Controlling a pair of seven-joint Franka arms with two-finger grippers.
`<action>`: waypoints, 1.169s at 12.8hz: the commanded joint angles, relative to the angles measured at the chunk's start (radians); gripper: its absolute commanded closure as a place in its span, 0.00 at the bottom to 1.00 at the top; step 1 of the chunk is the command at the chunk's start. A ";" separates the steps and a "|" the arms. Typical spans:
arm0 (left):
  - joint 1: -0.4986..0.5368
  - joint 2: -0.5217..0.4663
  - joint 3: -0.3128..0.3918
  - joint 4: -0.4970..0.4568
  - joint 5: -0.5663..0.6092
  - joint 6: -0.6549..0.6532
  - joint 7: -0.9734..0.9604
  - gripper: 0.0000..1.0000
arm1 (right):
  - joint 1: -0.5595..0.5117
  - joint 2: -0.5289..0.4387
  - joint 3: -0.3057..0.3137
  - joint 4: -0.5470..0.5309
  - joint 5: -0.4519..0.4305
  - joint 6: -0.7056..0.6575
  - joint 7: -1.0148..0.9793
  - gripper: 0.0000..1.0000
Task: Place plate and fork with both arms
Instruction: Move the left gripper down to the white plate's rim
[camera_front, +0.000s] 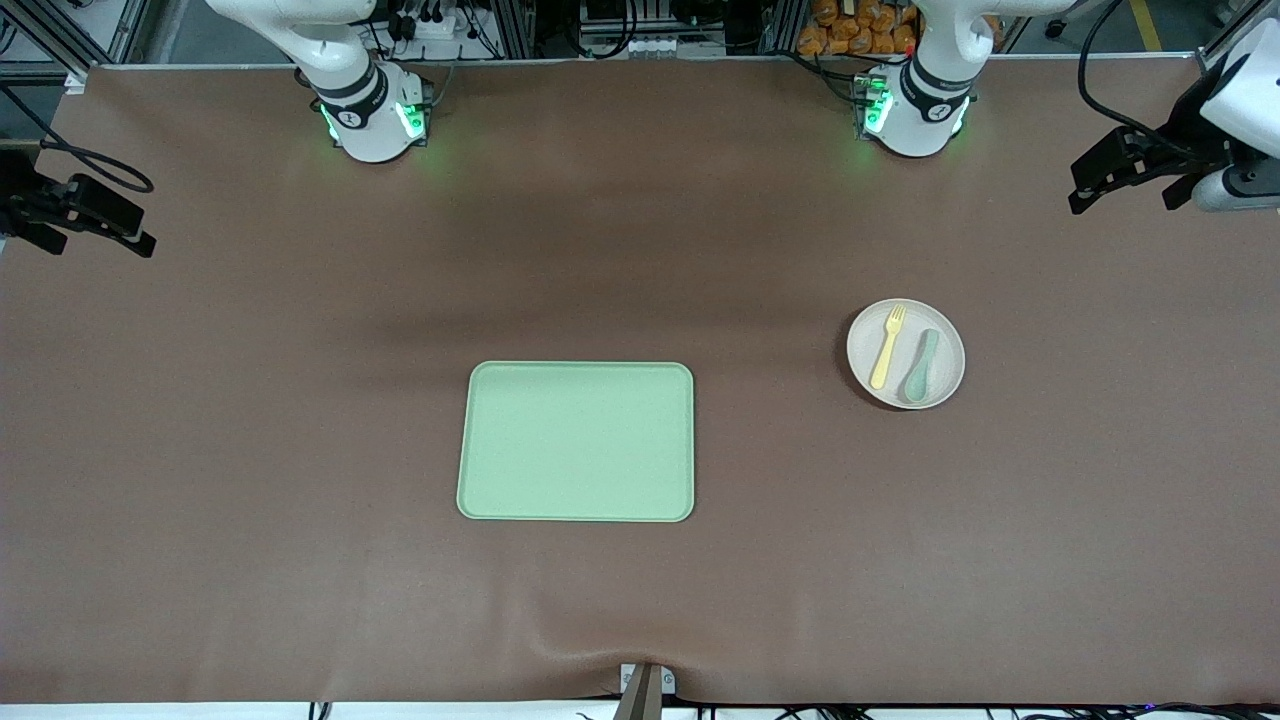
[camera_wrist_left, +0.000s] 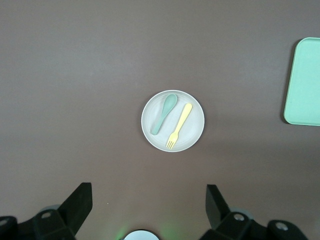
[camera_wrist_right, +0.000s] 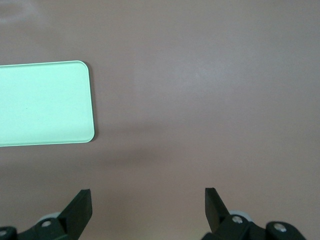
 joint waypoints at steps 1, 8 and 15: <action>-0.014 -0.012 0.008 0.000 0.021 -0.014 -0.012 0.00 | 0.003 -0.005 -0.007 0.005 0.012 -0.006 -0.011 0.00; -0.011 0.061 0.051 -0.001 0.004 -0.008 0.048 0.00 | 0.003 -0.005 -0.007 0.007 0.014 -0.003 -0.011 0.00; 0.083 0.204 0.050 -0.175 -0.091 0.225 0.122 0.00 | 0.003 -0.004 -0.007 0.007 0.014 -0.003 -0.011 0.00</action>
